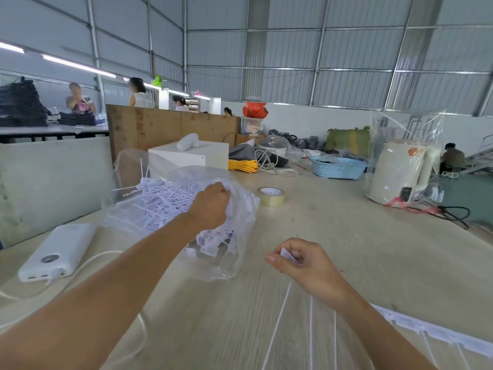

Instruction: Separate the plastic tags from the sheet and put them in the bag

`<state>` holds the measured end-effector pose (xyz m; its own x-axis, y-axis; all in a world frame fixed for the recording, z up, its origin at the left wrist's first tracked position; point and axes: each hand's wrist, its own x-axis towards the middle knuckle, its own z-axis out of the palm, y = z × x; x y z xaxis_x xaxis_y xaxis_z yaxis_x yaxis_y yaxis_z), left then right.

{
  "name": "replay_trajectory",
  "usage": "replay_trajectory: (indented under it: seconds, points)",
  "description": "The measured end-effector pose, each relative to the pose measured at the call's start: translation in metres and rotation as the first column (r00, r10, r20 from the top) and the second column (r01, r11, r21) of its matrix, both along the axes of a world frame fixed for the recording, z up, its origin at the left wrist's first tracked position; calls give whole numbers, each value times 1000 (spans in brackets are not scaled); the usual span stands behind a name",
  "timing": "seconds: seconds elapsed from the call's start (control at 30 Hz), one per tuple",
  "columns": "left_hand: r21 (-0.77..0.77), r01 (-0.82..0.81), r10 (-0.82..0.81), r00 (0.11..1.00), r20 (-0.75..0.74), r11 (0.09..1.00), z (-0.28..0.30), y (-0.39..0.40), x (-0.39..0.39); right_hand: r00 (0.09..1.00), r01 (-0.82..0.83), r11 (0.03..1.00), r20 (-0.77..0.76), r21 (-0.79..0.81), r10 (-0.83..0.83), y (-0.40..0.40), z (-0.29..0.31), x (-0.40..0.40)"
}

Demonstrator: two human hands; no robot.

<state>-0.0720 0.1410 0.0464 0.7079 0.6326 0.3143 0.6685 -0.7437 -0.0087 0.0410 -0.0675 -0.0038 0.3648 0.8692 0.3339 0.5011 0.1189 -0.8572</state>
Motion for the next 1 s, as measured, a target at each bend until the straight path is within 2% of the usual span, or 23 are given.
replay_trajectory:
  seconds: [0.1,0.17,0.2,0.23,0.27,0.33,0.37,0.43,0.47,0.53,0.57,0.63,0.7,0.77,0.83,0.9,1.0]
  points:
    - [95,-66,85,974,-211,993,22,-35,-20,998,-48,997,-33,-62,46,-3,5,0]
    - [124,-125,147,970,-192,984,38,-61,-38,995,-75,993,-67,-87,70,-4,9,1]
    - [87,-103,114,985,-129,991,43,-74,-46,995,-85,991,-65,-99,79,-5,12,1]
    - [-13,-51,50,997,-64,999,47,-88,-52,994,-94,990,-58,-106,88,-5,14,0]
    - [-176,29,-24,999,35,984,47,-100,-53,994,-100,989,-53,-113,94,-6,17,0]
    - [-473,164,-82,978,189,866,40,-122,-47,992,-116,988,-70,-106,109,-7,22,-2]
    - [-531,165,-73,979,189,831,34,-129,-41,989,-124,988,-92,-90,116,-8,23,-2]
    - [-561,126,-59,989,137,818,18,-136,-27,984,-132,990,-128,-53,124,-10,23,-3]
    - [-593,151,-62,984,167,791,9,-136,-21,981,-140,989,-140,-40,133,-12,22,-3]
    - [-670,318,-82,929,360,670,-4,-135,-13,974,-168,985,-160,-33,161,-15,20,-4]
    - [-653,394,-90,890,447,647,-9,-135,-11,972,-172,984,-166,-36,164,-16,20,-3]
    - [-553,442,-105,838,535,706,-18,-131,-7,983,-125,990,-145,-57,116,-17,19,0]
    - [-487,453,-91,795,600,746,-24,-129,-4,997,-63,989,-43,-131,58,-22,23,3]
    - [-470,487,-60,739,671,736,-28,-128,-3,993,-100,966,32,-236,111,-26,23,5]
    - [-523,509,48,684,728,684,-29,-128,-3,987,-158,951,-16,-266,160,-27,21,4]
    - [-612,524,141,680,719,592,-29,-129,-2,984,-176,962,-43,-207,170,-27,22,1]
    - [-658,485,88,764,639,576,-32,-129,-3,985,-145,962,55,-232,161,-25,21,-1]
